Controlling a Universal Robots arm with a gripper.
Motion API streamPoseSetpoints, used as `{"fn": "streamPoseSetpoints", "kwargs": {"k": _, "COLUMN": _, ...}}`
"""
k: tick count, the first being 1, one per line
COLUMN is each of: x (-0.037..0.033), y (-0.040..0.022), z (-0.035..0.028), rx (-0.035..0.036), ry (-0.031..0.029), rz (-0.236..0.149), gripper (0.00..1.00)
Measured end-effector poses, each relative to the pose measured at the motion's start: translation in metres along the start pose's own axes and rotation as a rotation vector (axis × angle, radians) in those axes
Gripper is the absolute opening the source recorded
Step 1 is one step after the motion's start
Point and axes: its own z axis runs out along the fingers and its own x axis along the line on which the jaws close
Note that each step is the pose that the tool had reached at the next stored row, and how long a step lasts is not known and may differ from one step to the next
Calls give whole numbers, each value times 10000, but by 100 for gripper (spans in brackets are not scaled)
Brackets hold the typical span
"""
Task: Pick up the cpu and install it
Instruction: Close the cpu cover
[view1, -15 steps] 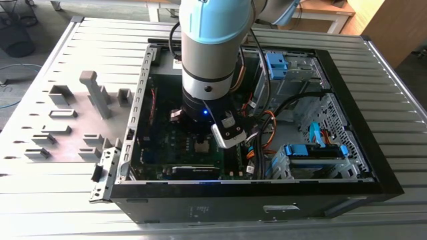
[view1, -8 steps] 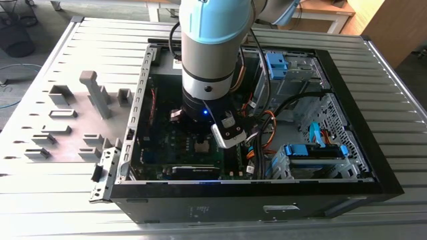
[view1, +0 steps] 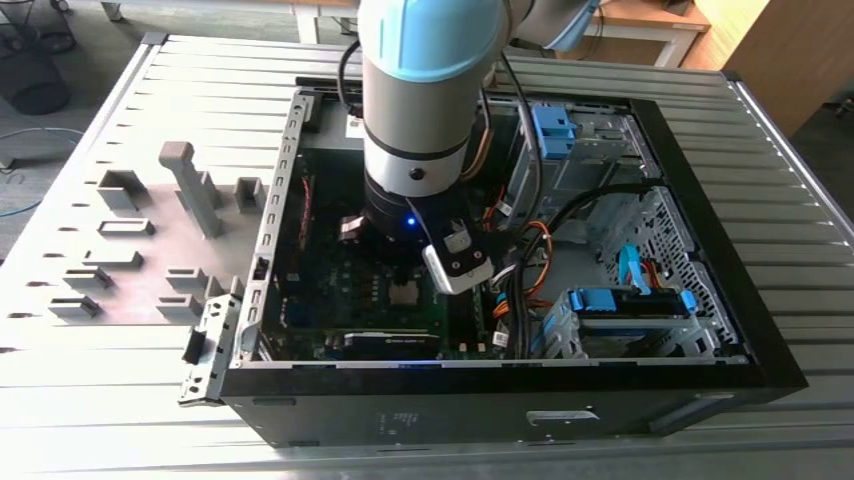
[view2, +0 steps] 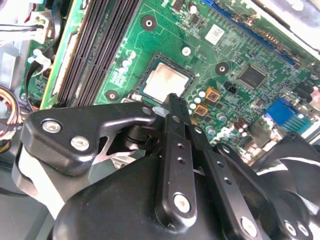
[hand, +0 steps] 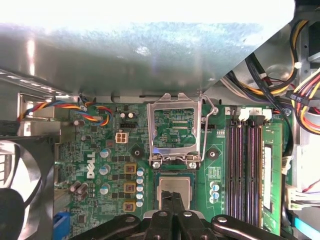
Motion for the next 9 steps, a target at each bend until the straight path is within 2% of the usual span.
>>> {"fn": "streamPoseSetpoints", "kwargs": {"k": 7, "x": 2, "y": 5, "z": -134, "rx": 1, "ry": 1, "rz": 0, "gripper": 11}}
{"fn": "streamPoseSetpoints", "kwargs": {"k": 9, "x": 2, "y": 5, "z": -140, "rx": -2, "ry": -1, "rz": 0, "gripper": 11}}
